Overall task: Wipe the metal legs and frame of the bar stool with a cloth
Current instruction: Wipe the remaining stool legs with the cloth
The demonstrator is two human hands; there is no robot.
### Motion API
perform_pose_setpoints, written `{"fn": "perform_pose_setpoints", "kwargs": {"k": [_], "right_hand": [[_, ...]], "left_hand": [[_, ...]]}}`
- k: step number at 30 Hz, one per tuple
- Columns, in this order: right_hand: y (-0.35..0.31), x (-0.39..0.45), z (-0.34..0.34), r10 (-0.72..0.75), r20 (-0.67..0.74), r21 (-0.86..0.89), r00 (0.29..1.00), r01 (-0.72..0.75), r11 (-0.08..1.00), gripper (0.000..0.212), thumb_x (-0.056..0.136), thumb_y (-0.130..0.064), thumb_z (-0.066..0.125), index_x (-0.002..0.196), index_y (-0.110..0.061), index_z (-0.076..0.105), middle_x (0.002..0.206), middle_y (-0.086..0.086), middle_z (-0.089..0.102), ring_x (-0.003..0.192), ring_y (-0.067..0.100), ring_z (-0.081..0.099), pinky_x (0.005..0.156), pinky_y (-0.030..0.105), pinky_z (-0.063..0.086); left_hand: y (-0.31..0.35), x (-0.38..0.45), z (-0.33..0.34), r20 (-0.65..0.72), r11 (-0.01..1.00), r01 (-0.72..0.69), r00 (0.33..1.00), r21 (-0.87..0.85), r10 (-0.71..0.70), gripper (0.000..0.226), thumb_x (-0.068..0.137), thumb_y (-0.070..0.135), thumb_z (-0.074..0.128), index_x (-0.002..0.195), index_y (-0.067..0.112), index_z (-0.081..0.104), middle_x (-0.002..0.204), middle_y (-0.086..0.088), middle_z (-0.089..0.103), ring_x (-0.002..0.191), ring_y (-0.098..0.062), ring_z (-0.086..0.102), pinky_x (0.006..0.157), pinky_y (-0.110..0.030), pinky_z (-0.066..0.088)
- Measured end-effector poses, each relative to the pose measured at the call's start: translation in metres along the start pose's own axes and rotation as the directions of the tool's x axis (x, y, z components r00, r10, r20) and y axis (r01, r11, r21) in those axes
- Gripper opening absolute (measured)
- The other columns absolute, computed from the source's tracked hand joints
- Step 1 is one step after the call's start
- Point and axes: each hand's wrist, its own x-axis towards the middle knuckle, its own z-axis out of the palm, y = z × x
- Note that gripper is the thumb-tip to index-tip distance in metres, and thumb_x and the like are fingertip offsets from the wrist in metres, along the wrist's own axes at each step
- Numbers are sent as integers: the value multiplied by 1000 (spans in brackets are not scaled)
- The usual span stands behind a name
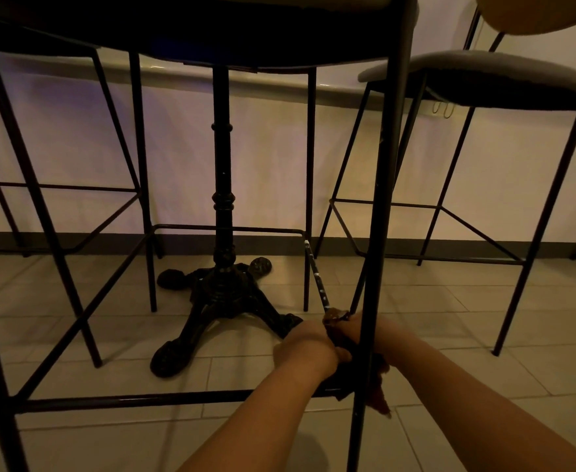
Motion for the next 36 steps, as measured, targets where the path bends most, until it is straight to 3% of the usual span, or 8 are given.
{"fn": "perform_pose_setpoints", "kwargs": {"k": [4, 8, 14, 19, 21, 25, 28, 36], "right_hand": [[5, -10, 1, -90, -13, 19, 996, 90, 996, 39, 94, -46, 48, 107, -10, 58, 97, 11, 64, 94, 27, 64, 89, 37, 53], [0, -18, -7, -181, 41, -43, 983, 183, 982, 27, 96, -35, 50, 105, -12, 60, 104, 9, 63, 107, 25, 61, 97, 34, 48], [-7, 20, -3, -111, -29, 40, 993, 112, 993, 26, 90, -41, 58, 82, -16, 59, 84, 4, 64, 87, 19, 65, 72, 26, 51], [2, 30, -1, -184, -80, 73, 980, 190, 979, 32, 92, -36, 56, 106, -8, 63, 108, 11, 66, 78, 13, 62, 56, 18, 44], [5, 30, 1, -200, -126, 132, 972, 216, 967, 34, 94, -31, 55, 114, -5, 62, 114, 14, 65, 88, 21, 66, 49, 18, 40], [2, 20, 4, -100, -51, 135, 994, 106, 985, 37, 96, -46, 44, 81, -14, 55, 79, 8, 63, 71, 20, 64, 51, 26, 46], [0, 22, 3, -153, -41, 67, 987, 156, 986, 27, 94, -39, 52, 76, -19, 53, 85, 4, 62, 84, 18, 63, 79, 30, 52], [-5, 48, 4, -130, -69, 65, 989, 134, 989, 25, 87, -39, 62, 79, -14, 63, 72, 3, 67, 65, 14, 65, 57, 24, 50]], "left_hand": [[5, 1, -1, 7, 1000, -9, 1000, 22, 9, 26, 84, 37, 66, 101, 18, 61, 104, -5, 67, 97, -22, 64, 90, -37, 52], [8, 6, -4, 18, 1000, 5, 1000, -26, -4, 17, 84, 32, 66, 87, 17, 59, 93, -3, 66, 91, -21, 66, 86, -35, 54], [8, 11, 0, 64, 984, 41, 997, -175, -30, 16, 80, 29, 69, 85, 19, 57, 93, -7, 70, 85, -23, 69, 85, -37, 56], [8, 12, -1, 58, 986, 29, 998, -163, -20, 24, 81, 31, 68, 99, 16, 63, 97, -7, 70, 87, -22, 69, 85, -36, 56], [8, 10, 1, 45, 987, 22, 999, -158, -15, 27, 81, 32, 69, 101, 15, 64, 99, -8, 69, 91, -24, 68, 87, -38, 55], [7, 6, 2, 6, 992, 30, 1000, -123, -29, 25, 84, 33, 66, 101, 14, 64, 102, -8, 68, 94, -24, 66, 90, -38, 53], [6, 5, 1, 12, 987, 34, 999, -157, -33, 30, 81, 35, 68, 103, 15, 64, 101, -8, 68, 94, -25, 66, 90, -38, 53], [3, 16, 2, -31, 977, -17, 999, -211, 10, 27, 84, 31, 66, 105, 14, 65, 102, -8, 69, 94, -24, 67, 89, -38, 54]]}}
